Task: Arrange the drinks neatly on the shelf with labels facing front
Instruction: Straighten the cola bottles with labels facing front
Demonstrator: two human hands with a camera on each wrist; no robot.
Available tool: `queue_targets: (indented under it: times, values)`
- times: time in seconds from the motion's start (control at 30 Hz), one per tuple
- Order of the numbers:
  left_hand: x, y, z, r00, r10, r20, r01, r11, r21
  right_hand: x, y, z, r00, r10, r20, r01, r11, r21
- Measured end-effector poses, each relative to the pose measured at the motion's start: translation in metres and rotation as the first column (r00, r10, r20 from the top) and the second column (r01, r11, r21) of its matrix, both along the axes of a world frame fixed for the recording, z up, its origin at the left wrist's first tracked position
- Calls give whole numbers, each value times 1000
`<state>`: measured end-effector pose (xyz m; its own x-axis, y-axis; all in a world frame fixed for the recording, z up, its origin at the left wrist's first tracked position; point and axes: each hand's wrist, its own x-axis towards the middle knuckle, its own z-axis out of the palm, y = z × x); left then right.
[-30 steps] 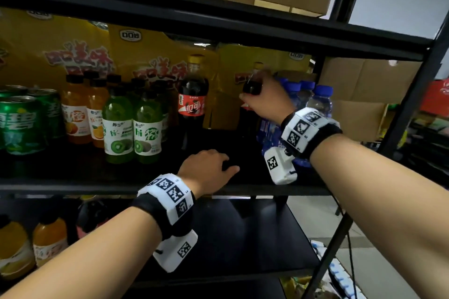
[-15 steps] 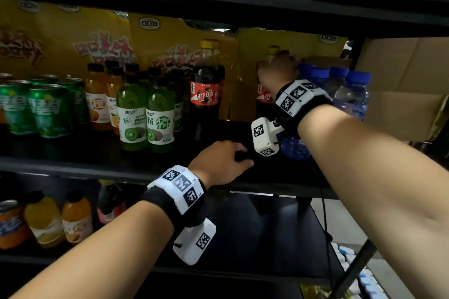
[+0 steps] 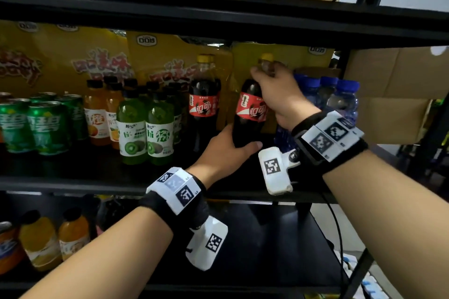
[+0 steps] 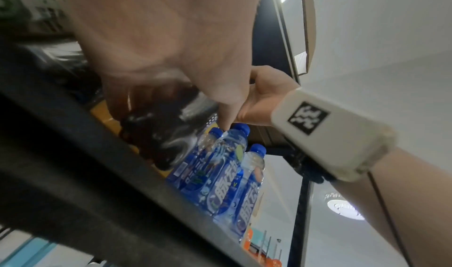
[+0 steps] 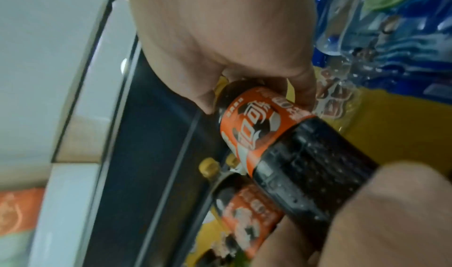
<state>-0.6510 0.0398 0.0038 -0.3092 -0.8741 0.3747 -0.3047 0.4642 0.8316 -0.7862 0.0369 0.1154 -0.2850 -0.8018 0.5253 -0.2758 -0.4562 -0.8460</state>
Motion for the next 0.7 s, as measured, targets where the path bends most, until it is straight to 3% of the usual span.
queue_targets:
  times: [0.1, 0.2, 0.4, 0.57, 0.7]
  values:
    - [-1, 8, 1, 968, -105, -228, 108, 994, -1, 5, 19, 0, 999, 38, 28, -40, 998, 47]
    - [1, 12, -1, 929, -174, -327, 164, 985, -59, 4, 35, -9, 999, 49, 8, -50, 996, 73]
    - [9, 16, -4, 924, -222, -310, 232, 973, -6, 3, 42, -39, 999, 17, -49, -13, 997, 74]
    - [21, 14, 6, 900, -290, -325, 358, 918, 170, -1, 38, -41, 997, 14, 77, -20, 997, 70]
    - [23, 16, 7, 897, -255, -361, 329, 930, 161, 2, 35, -45, 993, 81, 89, -91, 988, 126]
